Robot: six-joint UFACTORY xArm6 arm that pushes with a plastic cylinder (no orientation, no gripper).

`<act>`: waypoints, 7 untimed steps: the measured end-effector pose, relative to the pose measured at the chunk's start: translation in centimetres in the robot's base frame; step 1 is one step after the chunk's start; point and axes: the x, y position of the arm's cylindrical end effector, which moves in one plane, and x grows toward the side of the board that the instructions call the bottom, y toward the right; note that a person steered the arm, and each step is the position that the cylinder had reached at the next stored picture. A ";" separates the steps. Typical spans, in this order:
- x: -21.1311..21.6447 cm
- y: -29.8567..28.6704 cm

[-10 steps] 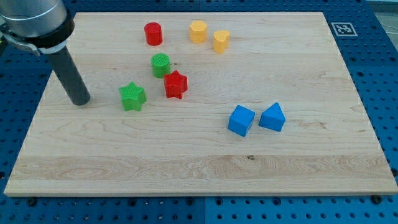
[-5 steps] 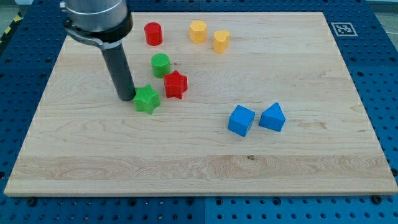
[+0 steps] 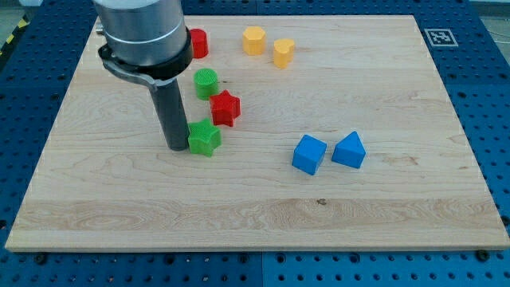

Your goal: Slide the green star to the left of the blue cube

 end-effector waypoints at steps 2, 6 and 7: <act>-1.4 1.2; -2.4 4.1; -1.8 4.1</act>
